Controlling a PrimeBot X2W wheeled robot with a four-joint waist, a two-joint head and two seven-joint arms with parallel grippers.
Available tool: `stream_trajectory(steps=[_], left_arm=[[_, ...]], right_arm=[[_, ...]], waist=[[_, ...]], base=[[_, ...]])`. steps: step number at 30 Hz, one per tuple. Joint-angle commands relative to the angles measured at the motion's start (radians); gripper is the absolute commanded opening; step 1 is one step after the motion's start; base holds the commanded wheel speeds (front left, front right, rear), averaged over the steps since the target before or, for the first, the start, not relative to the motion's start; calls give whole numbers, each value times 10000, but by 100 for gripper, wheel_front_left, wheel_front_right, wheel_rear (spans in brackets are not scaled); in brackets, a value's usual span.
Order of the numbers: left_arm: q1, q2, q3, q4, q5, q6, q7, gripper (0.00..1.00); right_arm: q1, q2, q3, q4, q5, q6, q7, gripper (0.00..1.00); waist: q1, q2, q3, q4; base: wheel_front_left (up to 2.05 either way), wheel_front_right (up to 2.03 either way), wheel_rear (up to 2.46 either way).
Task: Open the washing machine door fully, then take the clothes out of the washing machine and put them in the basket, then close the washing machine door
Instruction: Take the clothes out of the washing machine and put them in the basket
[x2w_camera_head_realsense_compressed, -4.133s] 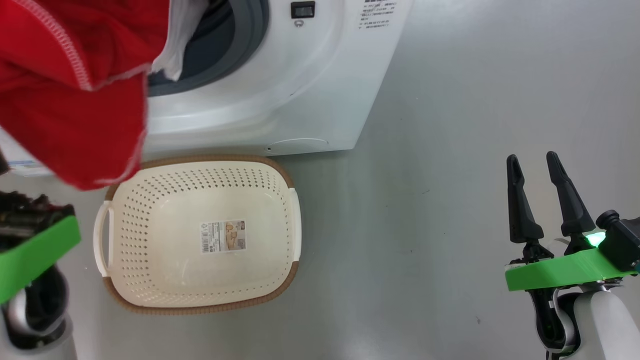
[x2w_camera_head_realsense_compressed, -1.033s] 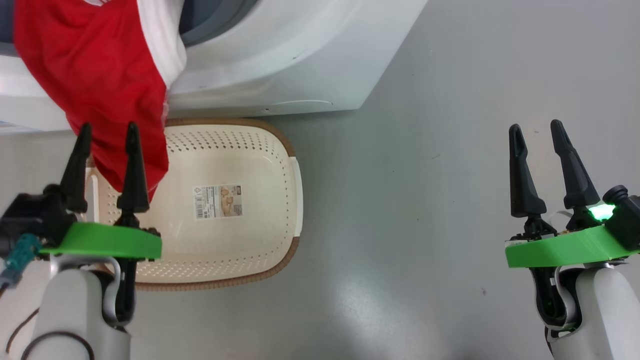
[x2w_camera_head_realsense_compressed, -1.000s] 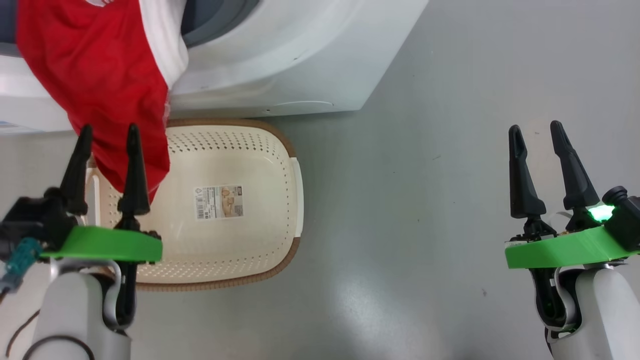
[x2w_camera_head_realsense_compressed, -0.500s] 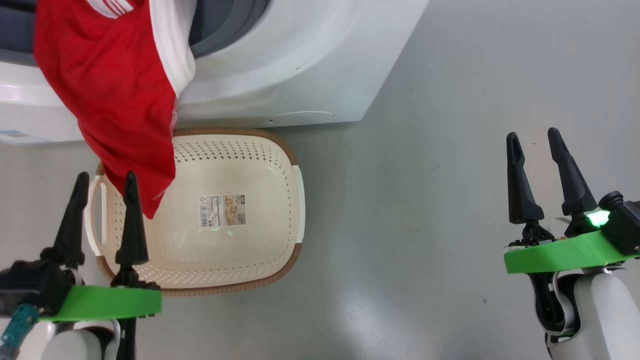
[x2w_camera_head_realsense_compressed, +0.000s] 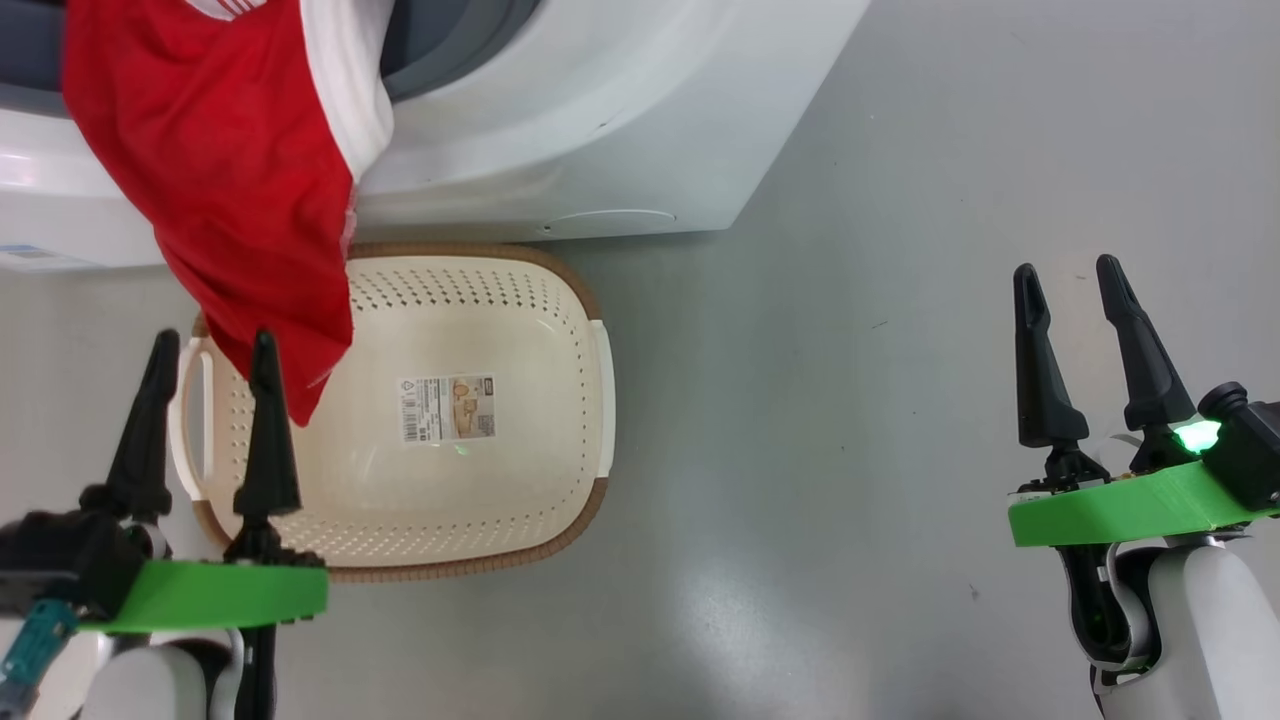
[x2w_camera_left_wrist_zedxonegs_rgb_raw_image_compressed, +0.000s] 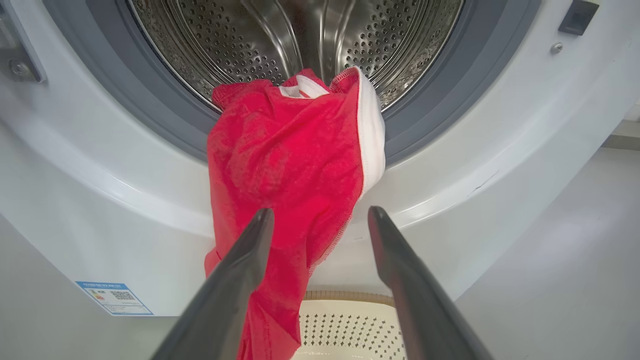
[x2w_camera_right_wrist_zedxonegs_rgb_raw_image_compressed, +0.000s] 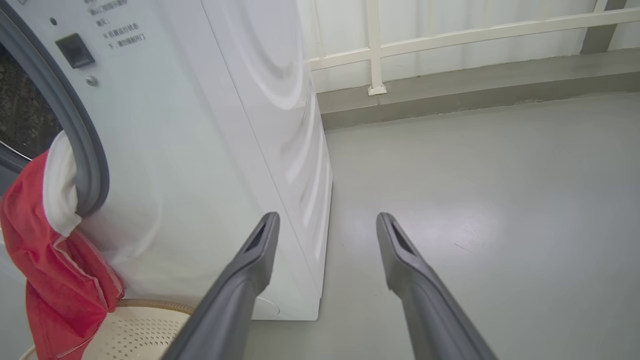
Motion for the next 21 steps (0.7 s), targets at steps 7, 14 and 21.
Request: stream_trajectory(steps=[7,14,21], left_arm=[[-987,405,46,-5,84,6,-38,100],[-2866,973,-371,1042,28,6,-38,100],[-4757,1501,-896,3302,-325,6,-38,100]], right_arm=[[146,-52,217,-288,-43,65,-65,100],[30,-52,155,-295,-29,65,-65,100],[-153,-52,263,-280,60,65,-65,100]], waist=[[0,0,176,27],[0,0,384,105],[0,0,564,-24]], base=[[0,0,0],[0,0,0],[0,0,0]])
